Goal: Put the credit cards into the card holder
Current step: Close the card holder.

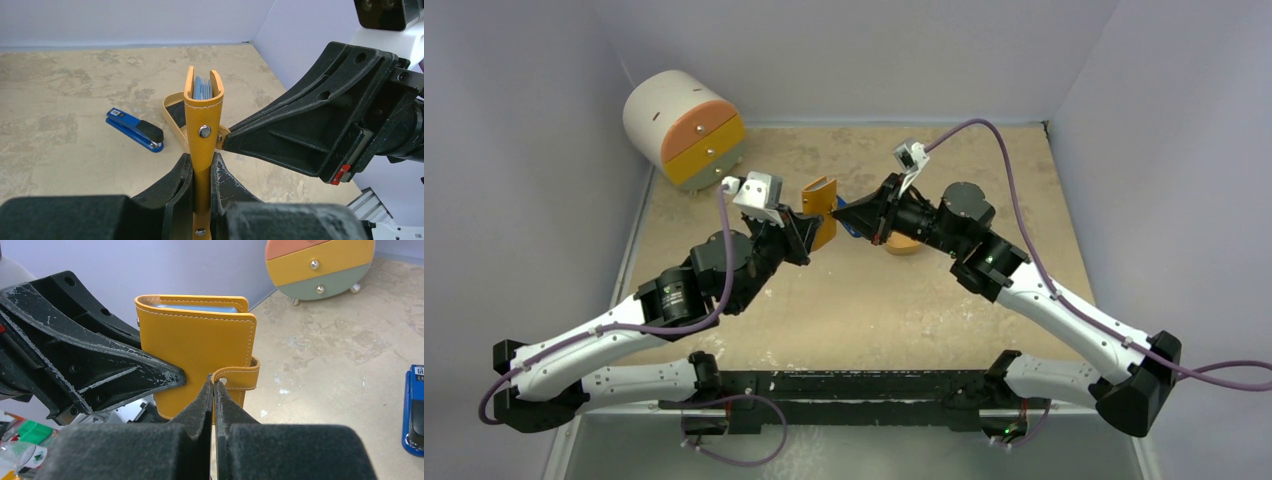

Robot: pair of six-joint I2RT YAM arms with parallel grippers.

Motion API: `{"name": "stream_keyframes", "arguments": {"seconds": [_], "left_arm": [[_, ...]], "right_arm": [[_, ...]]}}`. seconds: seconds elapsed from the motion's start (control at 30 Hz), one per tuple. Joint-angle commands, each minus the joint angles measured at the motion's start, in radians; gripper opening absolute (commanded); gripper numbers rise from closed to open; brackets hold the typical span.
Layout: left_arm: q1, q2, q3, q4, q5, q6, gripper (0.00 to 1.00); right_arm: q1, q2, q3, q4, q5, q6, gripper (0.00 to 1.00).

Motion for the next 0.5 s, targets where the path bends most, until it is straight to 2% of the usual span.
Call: {"name": "stream_keyframes", "arguments": {"seconds": [0.0, 0.47], "left_arm": [[-0.002, -0.006, 0.042, 0.068, 0.023, 0.011, 0.00], [-0.002, 0.011, 0.048, 0.084, 0.048, 0.010, 0.00]], "right_arm": [[0.001, 0.007, 0.053, 0.031, -0.023, -0.022, 0.00], [0.001, 0.019, 0.064, 0.043, -0.027, -0.018, 0.00]]}}
